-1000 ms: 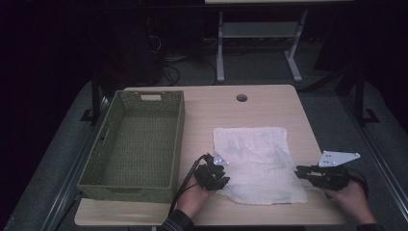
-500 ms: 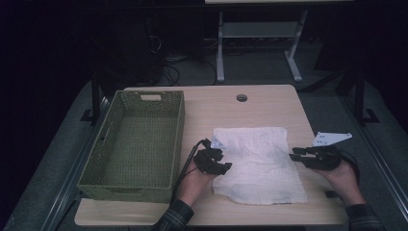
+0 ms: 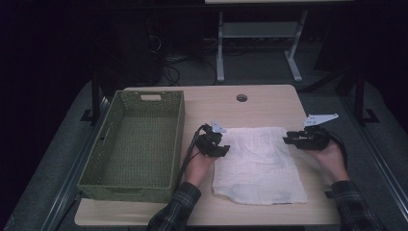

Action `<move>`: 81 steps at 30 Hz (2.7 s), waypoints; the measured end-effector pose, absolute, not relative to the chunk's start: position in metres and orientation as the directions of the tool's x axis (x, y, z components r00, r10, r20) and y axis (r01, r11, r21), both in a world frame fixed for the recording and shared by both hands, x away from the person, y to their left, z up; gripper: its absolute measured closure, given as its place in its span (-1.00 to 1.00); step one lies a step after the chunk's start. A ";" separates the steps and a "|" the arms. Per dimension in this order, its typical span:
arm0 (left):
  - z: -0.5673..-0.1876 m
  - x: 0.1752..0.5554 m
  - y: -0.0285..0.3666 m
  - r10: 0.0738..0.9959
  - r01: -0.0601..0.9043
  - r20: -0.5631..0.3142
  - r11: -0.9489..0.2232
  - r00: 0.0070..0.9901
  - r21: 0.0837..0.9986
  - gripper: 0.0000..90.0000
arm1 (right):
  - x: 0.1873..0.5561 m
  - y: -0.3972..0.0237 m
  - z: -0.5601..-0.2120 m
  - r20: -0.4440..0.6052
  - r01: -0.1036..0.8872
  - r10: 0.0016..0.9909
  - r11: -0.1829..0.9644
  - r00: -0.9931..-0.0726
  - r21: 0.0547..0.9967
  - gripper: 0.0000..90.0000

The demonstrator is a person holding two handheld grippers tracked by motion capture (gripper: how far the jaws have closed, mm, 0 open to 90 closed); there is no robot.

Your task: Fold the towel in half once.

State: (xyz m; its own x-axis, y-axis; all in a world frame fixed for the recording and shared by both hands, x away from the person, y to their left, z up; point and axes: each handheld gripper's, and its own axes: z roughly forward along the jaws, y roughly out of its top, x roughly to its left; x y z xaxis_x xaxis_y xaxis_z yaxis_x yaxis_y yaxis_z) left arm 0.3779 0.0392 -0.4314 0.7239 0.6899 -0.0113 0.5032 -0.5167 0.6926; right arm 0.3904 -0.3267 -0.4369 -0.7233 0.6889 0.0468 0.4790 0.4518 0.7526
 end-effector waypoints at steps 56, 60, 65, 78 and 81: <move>-0.434 0.443 0.057 0.813 0.617 -0.079 -0.370 0.577 0.694 0.93 | 0.442 -0.343 -0.441 0.093 0.540 0.764 0.359 -0.639 0.761 0.92; -0.426 0.433 0.061 0.814 0.612 -0.103 -0.340 0.572 0.714 0.93 | 0.431 -0.345 -0.432 0.101 0.521 0.755 0.342 -0.648 0.782 0.92; -0.420 0.416 0.063 0.793 0.591 -0.130 -0.322 0.595 0.739 0.93 | 0.413 -0.346 -0.427 0.079 0.489 0.746 0.348 -0.661 0.800 0.92; -0.407 0.369 0.065 0.745 0.526 -0.106 -0.356 0.659 0.772 0.93 | 0.369 -0.351 -0.423 0.081 0.464 0.732 0.338 -0.676 0.819 0.92; -0.406 0.364 0.067 0.753 0.526 -0.103 -0.348 0.650 0.776 0.93 | 0.362 -0.353 -0.423 0.078 0.459 0.731 0.337 -0.678 0.822 0.92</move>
State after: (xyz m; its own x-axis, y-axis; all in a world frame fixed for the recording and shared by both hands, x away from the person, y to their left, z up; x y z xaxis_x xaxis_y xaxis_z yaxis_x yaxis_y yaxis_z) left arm 0.3640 0.0669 -0.4057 0.6501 0.7529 -0.1029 0.5257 -0.3477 0.7764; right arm 0.3618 -0.3531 -0.4226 -0.6776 0.7313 0.0781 0.4589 0.3375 0.8219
